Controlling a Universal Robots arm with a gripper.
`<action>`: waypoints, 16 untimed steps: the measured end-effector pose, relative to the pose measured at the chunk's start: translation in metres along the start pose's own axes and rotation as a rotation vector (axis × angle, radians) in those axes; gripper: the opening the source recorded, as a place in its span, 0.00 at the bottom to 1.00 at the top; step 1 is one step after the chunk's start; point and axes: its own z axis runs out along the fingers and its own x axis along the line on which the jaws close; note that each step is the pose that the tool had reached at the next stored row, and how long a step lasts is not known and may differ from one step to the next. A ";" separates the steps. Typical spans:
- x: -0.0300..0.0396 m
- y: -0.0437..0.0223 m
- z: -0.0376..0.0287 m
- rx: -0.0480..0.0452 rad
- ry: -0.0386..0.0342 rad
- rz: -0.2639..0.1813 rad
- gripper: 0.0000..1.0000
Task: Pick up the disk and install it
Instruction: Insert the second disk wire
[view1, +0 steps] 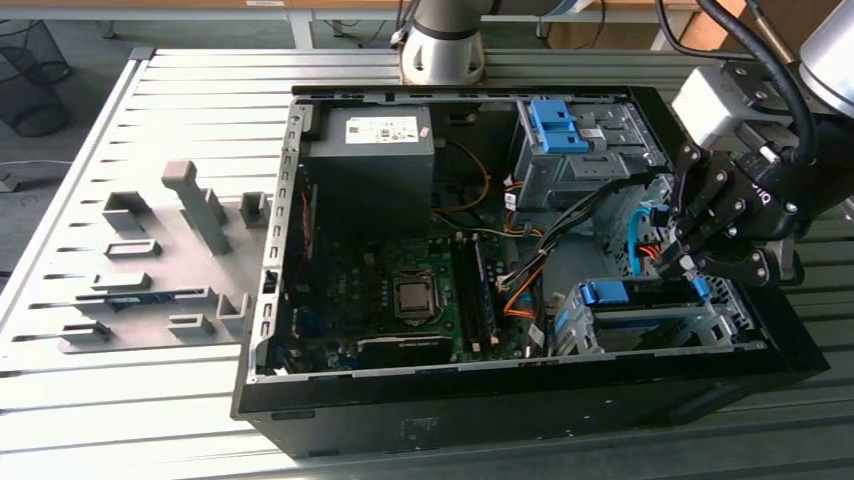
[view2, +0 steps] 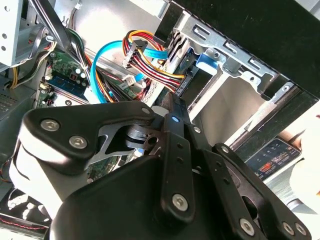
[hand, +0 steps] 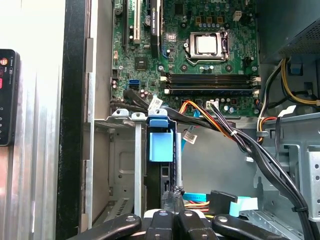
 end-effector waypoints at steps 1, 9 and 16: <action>0.0000 0.0000 0.0000 0.0000 0.0001 0.000 0.11; 0.0000 0.0018 0.0001 0.0176 0.0019 0.000 0.11; 0.0001 0.0060 -0.0046 0.0385 0.0034 0.000 0.11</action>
